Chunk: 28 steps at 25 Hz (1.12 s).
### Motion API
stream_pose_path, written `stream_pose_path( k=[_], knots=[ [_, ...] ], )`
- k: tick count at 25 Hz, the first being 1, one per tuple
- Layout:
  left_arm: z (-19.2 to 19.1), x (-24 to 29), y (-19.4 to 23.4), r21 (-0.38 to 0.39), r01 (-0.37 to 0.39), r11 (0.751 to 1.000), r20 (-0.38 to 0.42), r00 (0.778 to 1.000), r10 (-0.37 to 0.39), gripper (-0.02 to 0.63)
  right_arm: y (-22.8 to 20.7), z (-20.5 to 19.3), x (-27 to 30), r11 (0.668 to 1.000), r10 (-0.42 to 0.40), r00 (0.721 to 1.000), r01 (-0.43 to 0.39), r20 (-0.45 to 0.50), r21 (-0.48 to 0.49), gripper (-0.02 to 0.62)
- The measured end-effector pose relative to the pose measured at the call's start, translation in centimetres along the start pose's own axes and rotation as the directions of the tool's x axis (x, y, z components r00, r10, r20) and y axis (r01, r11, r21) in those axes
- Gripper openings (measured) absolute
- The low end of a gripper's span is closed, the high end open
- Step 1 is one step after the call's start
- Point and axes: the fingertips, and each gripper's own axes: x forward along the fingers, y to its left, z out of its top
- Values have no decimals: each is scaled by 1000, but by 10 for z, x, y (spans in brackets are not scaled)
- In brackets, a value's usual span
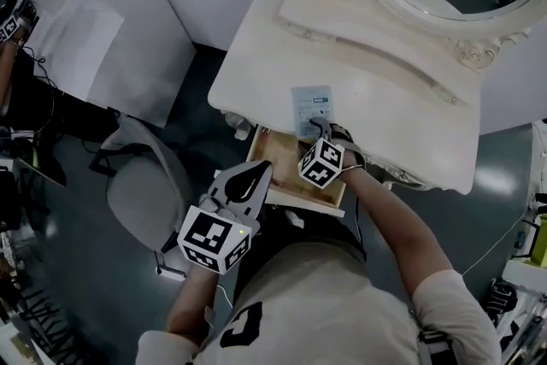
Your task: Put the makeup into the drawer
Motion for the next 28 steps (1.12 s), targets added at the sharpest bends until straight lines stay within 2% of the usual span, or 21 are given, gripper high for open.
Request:
stream_pose_path(
  k=[4,6,8,13,15,16,20,28],
  knots=[
    [-4,-2,1,13,-13,1000,-7,1000,13,55,3,-3,-1,997,-61,998,61,-12,-41,282],
    [-6,-1,0,20,-15,1000,-13,1000,16,55,4,-5,-3,994,-85,996,84,-13,-64,226],
    [-6,-1,0,22,-13,1000,-13,1000,14,55,6,-5,-6,994,-87,996,87,-1,-63,219],
    [-4,1,-1,31,-8,1000,-10,1000,8,55,11,-4,-15,998,-52,997,50,64,33,200],
    [-4,1,-2,31,-5,1000,-13,1000,6,55,12,-2,-20,998,-52,995,48,87,49,140],
    [-4,2,-2,31,-4,1000,-15,1000,5,55,12,-1,-22,997,-54,994,49,94,52,83],
    [-6,3,-3,33,-3,999,-20,1000,3,55,13,-3,-28,991,-20,994,5,108,136,36],
    [6,1,11,40,-34,999,9,999,34,55,11,6,-42,959,78,986,-114,144,260,26]
  ],
)
